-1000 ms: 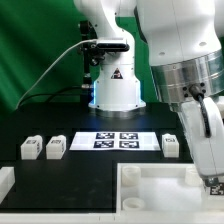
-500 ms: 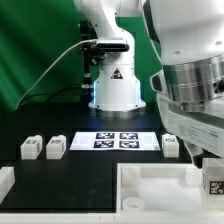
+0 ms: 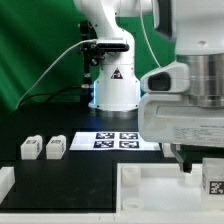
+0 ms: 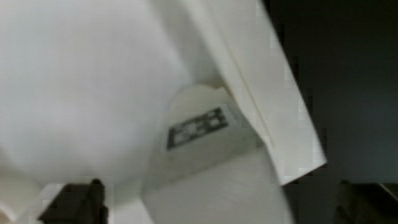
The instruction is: Assemble one leg
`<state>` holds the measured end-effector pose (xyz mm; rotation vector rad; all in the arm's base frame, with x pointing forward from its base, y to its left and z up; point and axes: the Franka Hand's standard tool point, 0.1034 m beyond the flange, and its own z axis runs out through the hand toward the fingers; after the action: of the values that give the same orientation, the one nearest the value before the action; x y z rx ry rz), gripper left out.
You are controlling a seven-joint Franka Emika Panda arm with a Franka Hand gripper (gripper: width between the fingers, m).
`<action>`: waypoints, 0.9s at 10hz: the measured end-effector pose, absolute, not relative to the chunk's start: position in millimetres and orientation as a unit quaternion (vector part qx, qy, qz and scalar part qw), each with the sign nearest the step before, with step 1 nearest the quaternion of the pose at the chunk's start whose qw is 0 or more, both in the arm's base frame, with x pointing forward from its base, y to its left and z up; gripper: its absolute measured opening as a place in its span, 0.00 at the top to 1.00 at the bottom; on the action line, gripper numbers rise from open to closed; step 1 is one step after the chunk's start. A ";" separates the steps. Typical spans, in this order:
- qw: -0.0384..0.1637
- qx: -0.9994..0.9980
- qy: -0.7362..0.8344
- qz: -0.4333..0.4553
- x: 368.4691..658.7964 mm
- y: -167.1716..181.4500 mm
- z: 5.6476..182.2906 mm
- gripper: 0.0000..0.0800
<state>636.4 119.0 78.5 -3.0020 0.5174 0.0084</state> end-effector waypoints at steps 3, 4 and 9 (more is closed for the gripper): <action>0.049 -0.979 0.196 0.005 636.2 117.5 77.7 0.20; 0.053 -0.967 0.249 0.009 635.9 119.3 77.8 0.40; 0.076 -0.792 0.603 0.052 636.4 111.8 76.1 0.63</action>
Offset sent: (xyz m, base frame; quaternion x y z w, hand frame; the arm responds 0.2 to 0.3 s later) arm 0.0000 0.0000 0.0000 0.0000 0.0000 0.1790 0.9838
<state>636.4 111.8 76.1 -2.3752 1.8084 0.1548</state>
